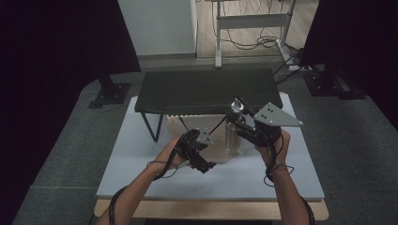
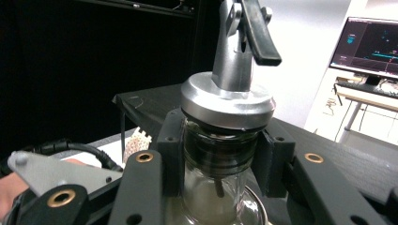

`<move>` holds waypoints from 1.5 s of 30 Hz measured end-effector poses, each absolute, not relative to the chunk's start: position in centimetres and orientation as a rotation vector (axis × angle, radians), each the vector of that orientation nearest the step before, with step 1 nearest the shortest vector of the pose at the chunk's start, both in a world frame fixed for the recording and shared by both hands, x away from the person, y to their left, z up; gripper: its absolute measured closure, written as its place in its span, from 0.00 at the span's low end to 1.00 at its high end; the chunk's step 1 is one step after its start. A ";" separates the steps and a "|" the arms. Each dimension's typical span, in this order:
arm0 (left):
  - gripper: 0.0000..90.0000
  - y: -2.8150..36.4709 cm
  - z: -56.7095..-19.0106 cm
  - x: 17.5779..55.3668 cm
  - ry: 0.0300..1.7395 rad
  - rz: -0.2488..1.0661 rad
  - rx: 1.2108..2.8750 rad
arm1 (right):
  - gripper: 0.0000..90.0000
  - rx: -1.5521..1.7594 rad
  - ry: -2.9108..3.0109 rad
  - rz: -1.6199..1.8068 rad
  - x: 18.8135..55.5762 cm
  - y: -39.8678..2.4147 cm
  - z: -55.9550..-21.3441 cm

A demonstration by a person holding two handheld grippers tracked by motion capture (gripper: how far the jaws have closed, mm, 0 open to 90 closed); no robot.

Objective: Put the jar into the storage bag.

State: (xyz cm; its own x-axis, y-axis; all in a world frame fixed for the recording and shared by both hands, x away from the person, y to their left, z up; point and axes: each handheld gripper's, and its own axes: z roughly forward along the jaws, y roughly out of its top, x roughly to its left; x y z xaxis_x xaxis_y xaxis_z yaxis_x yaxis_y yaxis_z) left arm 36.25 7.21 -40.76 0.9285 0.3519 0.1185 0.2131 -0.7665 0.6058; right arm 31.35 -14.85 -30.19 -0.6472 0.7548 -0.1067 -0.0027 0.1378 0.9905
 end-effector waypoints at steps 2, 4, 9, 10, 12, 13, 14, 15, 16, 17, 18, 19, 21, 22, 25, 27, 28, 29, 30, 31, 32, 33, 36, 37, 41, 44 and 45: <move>0.05 7.2 -40.8 36.2 0.402 0.300 2.463 | 0.67 0.719 1.801 1.564 31.5 -14.5 -29.9; 0.05 7.3 -40.9 36.2 0.404 0.299 2.457 | 0.67 0.719 1.800 1.559 31.7 -14.2 -29.7; 0.05 7.4 -41.0 36.2 0.407 0.305 2.446 | 0.67 0.712 1.796 1.565 32.0 -13.6 -29.1; 0.05 7.4 -41.1 36.2 0.407 0.307 2.445 | 0.67 0.714 1.795 1.567 32.1 -13.6 -29.0; 0.05 7.3 -41.1 36.1 0.407 0.314 2.446 | 0.67 0.713 1.793 1.567 32.3 -13.4 -28.8; 0.05 7.3 -41.1 36.1 0.407 0.316 2.446 | 0.67 0.713 1.791 1.571 32.4 -13.3 -28.6; 0.05 7.3 -41.1 36.1 0.408 0.317 2.444 | 0.67 0.714 1.788 1.578 32.5 -13.3 -28.5; 0.05 7.3 -41.1 36.1 0.408 0.318 2.442 | 0.67 0.716 1.785 1.586 32.7 -13.3 -28.3; 0.05 7.3 -41.1 36.1 0.407 0.320 2.443 | 0.67 0.720 1.782 1.596 32.8 -13.3 -28.2; 0.05 7.3 -41.1 36.1 0.407 0.320 2.442 | 0.67 0.722 1.781 1.604 33.0 -13.3 -28.0; 0.05 7.3 -41.2 36.1 0.408 0.320 2.442 | 0.67 0.724 1.780 1.610 33.1 -13.3 -27.9; 0.05 7.3 -41.2 36.1 0.411 0.317 2.442 | 0.67 0.725 1.778 1.614 33.2 -13.3 -27.8; 0.05 7.3 -41.2 36.2 0.410 0.320 2.443 | 0.67 0.725 1.774 1.616 33.4 -13.1 -27.5; 0.05 7.3 -41.2 36.2 0.410 0.321 2.444 | 0.67 0.724 1.773 1.615 33.5 -13.0 -27.4; 0.05 7.2 -41.3 36.2 0.414 0.326 2.447 | 0.67 0.724 1.765 1.623 33.7 -12.6 -27.1; 0.05 7.2 -41.3 36.2 0.413 0.330 2.447 | 0.67 0.719 1.762 1.631 33.8 -12.3 -26.8; 0.05 7.2 -41.3 36.2 0.409 0.330 2.451 | 0.67 0.716 1.761 1.635 33.9 -12.1 -26.7; 0.05 7.2 -41.3 36.2 0.411 0.330 2.449 | 0.67 0.713 1.760 1.636 33.9 -11.9 -26.5; 0.05 7.2 -41.3 36.2 0.410 0.330 2.449 | 0.67 0.711 1.759 1.637 34.0 -11.7 -26.4; 0.05 7.2 -41.3 36.2 0.411 0.329 2.448 | 0.67 0.708 1.757 1.636 34.1 -11.6 -26.2; 0.05 7.2 -41.3 36.2 0.409 0.333 2.451 | 0.67 0.706 1.756 1.635 34.1 -11.4 -26.0; 0.05 7.2 -41.3 36.1 0.405 0.336 2.454 | 0.67 0.703 1.755 1.634 34.2 -11.2 -25.9; 0.05 7.2 -41.3 36.0 0.404 0.345 2.454 | 0.67 0.700 1.754 1.636 34.4 -10.8 -25.5; 0.05 7.2 -41.3 36.0 0.403 0.345 2.453 | 0.67 0.701 1.753 1.636 34.4 -10.7 -25.4; 0.05 7.2 -41.3 36.0 0.407 0.352 2.453 | 0.67 0.702 1.753 1.627 34.8 -10.2 -25.0; 0.05 7.1 -41.3 35.9 0.413 0.355 2.448 | 0.67 0.705 1.751 1.623 35.0 -9.9 -24.8; 0.05 7.1 -41.3 35.9 0.410 0.354 2.449 | 0.67 0.705 1.750 1.623 35.1 -9.8 -24.7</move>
State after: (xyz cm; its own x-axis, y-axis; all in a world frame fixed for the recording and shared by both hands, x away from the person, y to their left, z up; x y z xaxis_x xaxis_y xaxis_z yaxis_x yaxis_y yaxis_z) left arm 35.91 7.09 -41.33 0.9158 0.3717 0.1520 0.2048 -0.7579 0.6194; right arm 35.10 -9.77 -24.72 -0.6504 0.7535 -0.0957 -0.0384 0.0931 0.9949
